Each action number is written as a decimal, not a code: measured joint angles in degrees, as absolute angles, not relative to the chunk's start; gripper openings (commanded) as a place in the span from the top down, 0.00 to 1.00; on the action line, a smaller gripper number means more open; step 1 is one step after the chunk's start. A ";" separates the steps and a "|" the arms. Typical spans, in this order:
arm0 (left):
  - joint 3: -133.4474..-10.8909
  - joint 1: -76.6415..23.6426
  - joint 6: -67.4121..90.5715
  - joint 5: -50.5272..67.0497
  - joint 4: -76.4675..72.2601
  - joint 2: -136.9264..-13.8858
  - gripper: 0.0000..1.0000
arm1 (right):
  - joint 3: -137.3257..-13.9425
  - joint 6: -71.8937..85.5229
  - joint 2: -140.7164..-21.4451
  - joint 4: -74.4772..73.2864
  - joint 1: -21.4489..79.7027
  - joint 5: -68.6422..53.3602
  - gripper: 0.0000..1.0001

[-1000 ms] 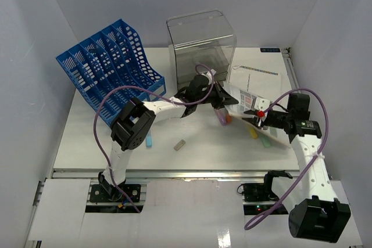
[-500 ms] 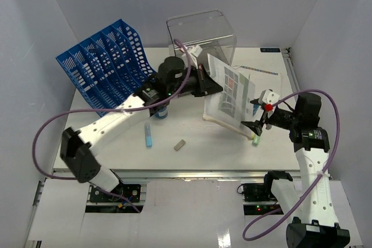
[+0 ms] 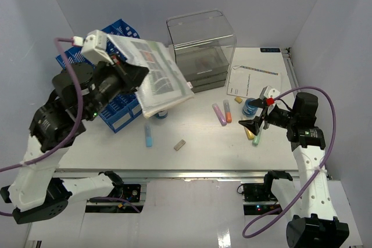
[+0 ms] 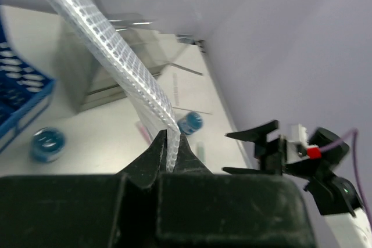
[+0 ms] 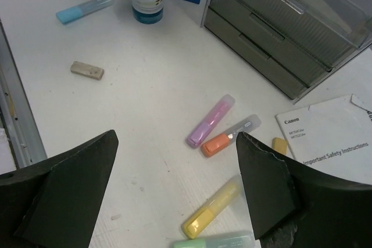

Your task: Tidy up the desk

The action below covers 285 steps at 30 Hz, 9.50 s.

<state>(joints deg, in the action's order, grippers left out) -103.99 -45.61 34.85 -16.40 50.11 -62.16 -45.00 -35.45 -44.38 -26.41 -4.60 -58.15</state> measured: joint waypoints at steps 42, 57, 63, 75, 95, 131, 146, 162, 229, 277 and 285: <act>-110.37 -14.56 20.28 -18.76 60.10 -79.25 1.00 | -33.08 -30.45 -40.47 -15.39 -9.76 -61.93 0.09; -111.24 -6.55 23.14 -4.24 59.46 -79.15 1.00 | -32.88 -30.55 -40.42 -15.20 -9.78 -61.93 0.09; -111.83 -6.44 23.97 -3.57 60.38 -77.78 1.00 | -32.86 -30.57 -40.42 -15.20 -9.78 -61.93 0.09; -112.25 -6.44 24.62 -6.06 62.98 -72.25 1.00 | -32.82 -30.61 -40.45 -15.20 -9.78 -61.93 0.09; -105.67 -6.44 20.34 -16.17 63.72 -70.51 1.00 | -32.08 -30.65 -41.01 -14.94 -9.78 -61.89 0.09; -109.56 11.82 25.34 10.03 56.18 -92.56 0.99 | -32.01 -31.51 -40.80 -14.86 -10.07 -61.14 0.09; -114.27 15.63 29.70 11.08 47.44 -96.23 0.21 | -31.08 -31.46 -40.49 -14.61 -10.56 -60.07 0.08; -91.92 15.89 33.06 28.04 28.75 -74.14 0.02 | -31.24 -27.18 -43.86 -12.93 -13.30 -57.47 0.05; -27.69 -23.06 47.04 41.15 -22.57 -62.28 0.02 | -86.08 10.41 -124.96 -2.79 -19.11 -18.31 0.77; -42.52 -33.25 53.30 36.44 -35.92 -96.14 0.02 | -56.45 55.77 -115.48 42.72 -26.86 -50.56 0.92; -42.52 -33.41 51.70 35.33 -34.54 -95.68 0.02 | -54.35 58.65 -113.62 43.35 -27.38 -51.35 0.92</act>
<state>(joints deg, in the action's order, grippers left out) -42.52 -33.41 51.70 35.33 -34.54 -95.68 -54.35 58.65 -113.62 43.35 -27.38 -51.35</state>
